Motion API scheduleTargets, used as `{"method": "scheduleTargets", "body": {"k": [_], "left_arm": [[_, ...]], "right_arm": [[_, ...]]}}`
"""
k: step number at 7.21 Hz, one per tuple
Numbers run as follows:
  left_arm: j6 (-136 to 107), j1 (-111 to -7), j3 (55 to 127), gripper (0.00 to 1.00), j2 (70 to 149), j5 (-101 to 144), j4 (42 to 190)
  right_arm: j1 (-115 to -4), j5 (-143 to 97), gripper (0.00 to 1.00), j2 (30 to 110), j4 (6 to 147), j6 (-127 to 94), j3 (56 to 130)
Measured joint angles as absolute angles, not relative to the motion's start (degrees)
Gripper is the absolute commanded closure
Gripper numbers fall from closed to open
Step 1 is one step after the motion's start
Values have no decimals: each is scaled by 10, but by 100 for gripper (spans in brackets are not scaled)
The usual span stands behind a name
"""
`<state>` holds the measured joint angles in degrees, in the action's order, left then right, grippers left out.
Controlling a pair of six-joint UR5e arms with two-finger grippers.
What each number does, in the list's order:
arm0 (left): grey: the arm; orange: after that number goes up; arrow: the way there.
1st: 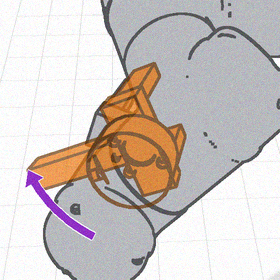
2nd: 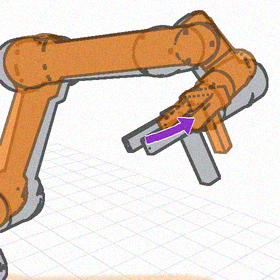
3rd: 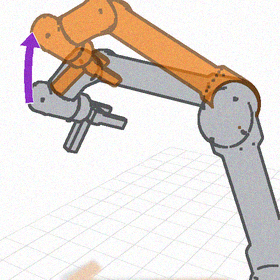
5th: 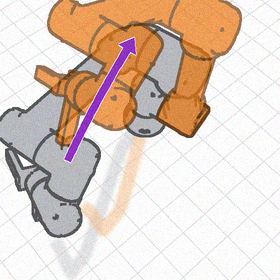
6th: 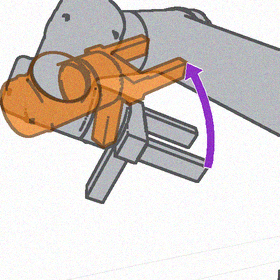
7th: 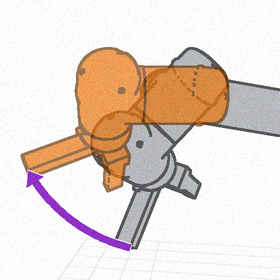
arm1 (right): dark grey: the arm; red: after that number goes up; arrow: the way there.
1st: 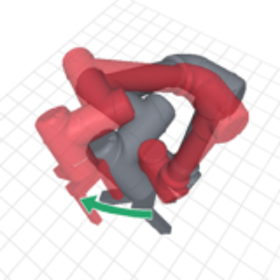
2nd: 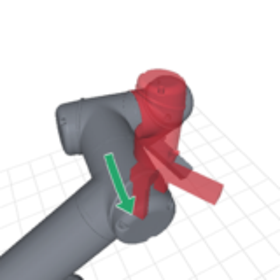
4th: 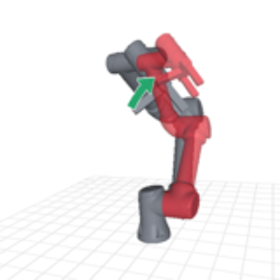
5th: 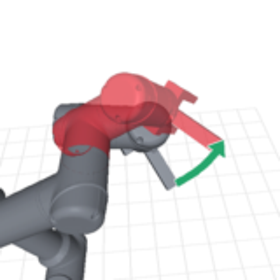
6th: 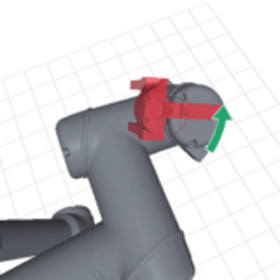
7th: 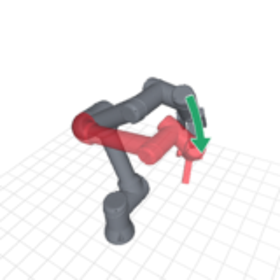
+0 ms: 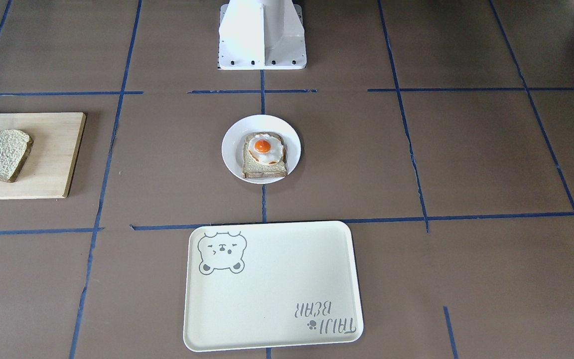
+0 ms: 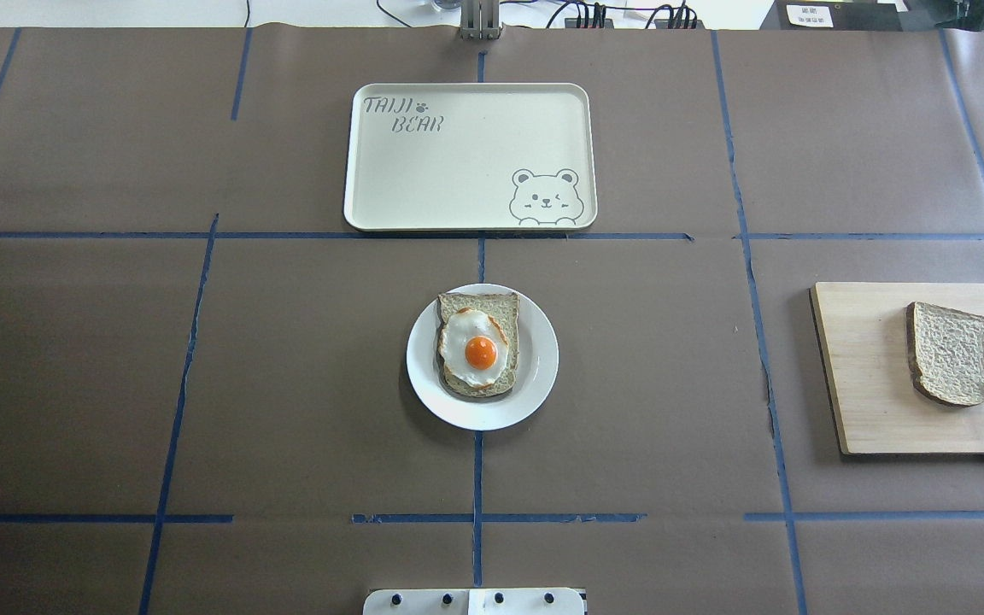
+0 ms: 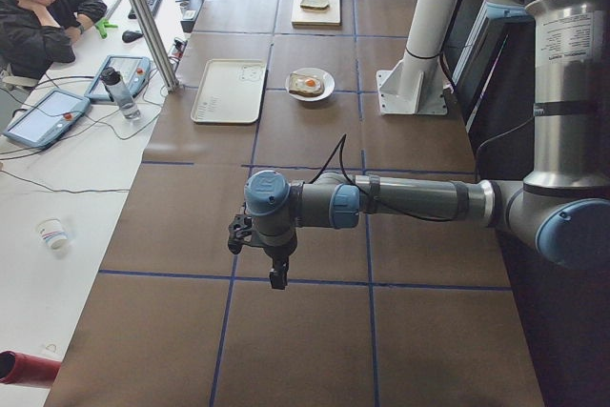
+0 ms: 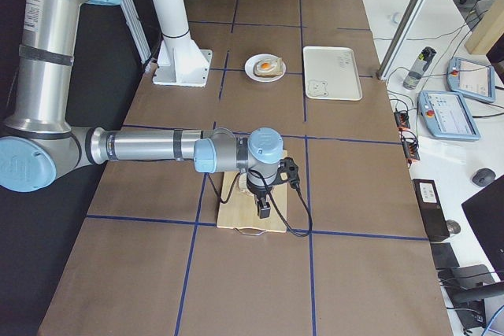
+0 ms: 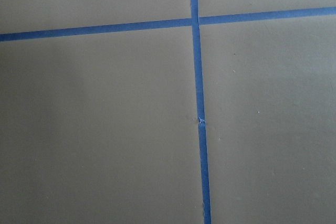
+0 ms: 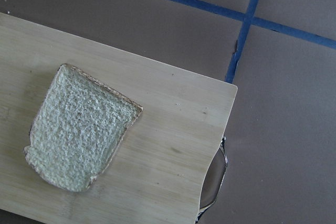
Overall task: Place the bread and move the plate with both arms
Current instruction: 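Lower the right gripper toward the bread slice on the bamboo board, then grasp the bread slice edge with the right gripper and lift it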
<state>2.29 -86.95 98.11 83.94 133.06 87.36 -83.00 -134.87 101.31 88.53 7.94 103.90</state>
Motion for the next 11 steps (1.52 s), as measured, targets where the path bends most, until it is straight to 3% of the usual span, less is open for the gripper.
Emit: {"method": "scheduleTargets", "body": {"k": [2,5,6,11], "left_arm": [[23,-869,981,0,839,1331,874],[23,-869,981,0,839,1330,874],[23,-868,983,0,839,1330,874],[23,-868,987,0,839,1330,873]], "right_arm": [[-792,-1353,3,1025,800,-47,1033],[-710,-1349,10,1056,505,-322,962],[-684,-1339,17,1058,433,-384,937],[-610,-1303,21,1059,381,-450,919]]}}
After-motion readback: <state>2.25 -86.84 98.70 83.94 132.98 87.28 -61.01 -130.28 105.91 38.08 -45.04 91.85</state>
